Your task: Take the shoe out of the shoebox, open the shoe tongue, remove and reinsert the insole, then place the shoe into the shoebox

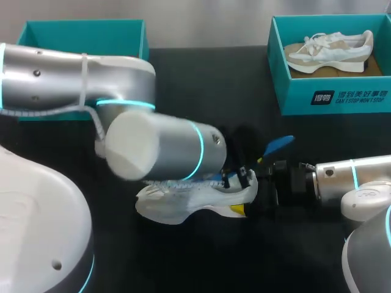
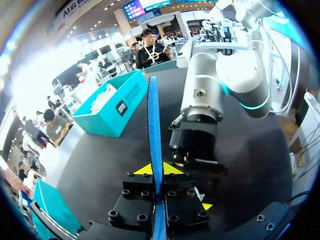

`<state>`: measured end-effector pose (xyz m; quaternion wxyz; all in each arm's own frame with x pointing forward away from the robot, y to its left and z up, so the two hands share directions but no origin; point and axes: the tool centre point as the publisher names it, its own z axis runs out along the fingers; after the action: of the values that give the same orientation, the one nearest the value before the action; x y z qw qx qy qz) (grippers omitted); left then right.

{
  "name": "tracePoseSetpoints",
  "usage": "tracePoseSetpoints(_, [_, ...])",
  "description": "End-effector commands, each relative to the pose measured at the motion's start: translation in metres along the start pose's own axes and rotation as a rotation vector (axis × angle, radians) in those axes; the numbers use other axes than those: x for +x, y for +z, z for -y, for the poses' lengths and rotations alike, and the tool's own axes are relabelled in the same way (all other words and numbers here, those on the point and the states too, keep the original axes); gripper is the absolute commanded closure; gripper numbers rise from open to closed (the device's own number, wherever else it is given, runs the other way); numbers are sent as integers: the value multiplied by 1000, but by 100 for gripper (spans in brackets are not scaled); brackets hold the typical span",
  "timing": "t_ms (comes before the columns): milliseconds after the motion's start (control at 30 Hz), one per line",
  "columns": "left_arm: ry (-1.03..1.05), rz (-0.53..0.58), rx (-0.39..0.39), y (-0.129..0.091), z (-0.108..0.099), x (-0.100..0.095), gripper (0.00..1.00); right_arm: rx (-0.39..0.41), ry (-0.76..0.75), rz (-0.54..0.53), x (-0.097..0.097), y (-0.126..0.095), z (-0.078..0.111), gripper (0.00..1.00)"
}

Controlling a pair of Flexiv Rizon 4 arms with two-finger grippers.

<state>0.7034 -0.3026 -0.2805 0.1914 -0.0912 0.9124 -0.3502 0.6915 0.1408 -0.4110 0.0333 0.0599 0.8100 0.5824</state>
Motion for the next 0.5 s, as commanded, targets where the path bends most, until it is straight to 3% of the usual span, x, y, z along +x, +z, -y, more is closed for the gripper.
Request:
tracePoseSetpoints(33, [-29,-89,-8,9,11,-5,100,4,1,1,1,0,-1,100])
tracePoseSetpoints(267, [-136,-218,2,10,35,-8,100,4,1,1,1,0,-1,100])
tracePoseSetpoints(500, [-210,-362,79,3,65,-14,100,4,1,1,1,0,-1,100])
